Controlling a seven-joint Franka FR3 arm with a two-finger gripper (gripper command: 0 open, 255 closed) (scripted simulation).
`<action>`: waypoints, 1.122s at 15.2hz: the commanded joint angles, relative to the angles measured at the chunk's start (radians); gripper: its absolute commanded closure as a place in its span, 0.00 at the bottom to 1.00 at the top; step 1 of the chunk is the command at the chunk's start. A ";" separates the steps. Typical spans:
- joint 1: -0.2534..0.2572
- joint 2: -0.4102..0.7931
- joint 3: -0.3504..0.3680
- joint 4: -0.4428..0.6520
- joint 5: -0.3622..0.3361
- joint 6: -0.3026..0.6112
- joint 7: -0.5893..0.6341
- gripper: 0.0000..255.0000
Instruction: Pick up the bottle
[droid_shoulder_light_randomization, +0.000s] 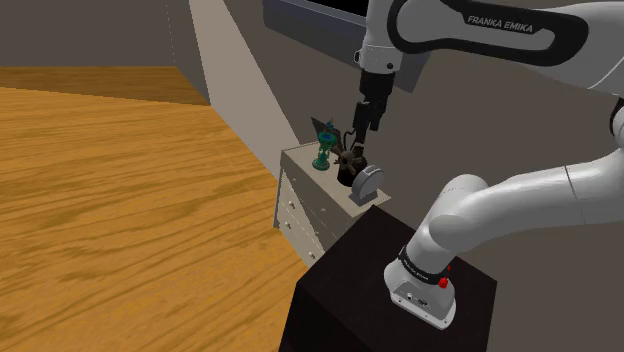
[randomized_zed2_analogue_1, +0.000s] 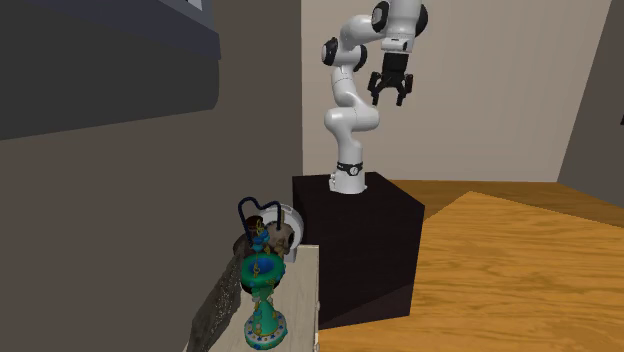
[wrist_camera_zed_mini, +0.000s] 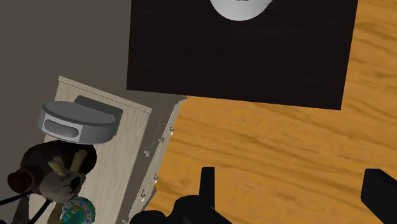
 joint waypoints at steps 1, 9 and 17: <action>0.000 0.000 0.000 0.000 0.000 0.000 0.000 0.00; -0.066 0.112 -0.144 -0.069 -0.103 0.167 -0.148 0.00; -0.126 0.308 -0.283 -0.059 -0.175 0.344 -0.289 0.00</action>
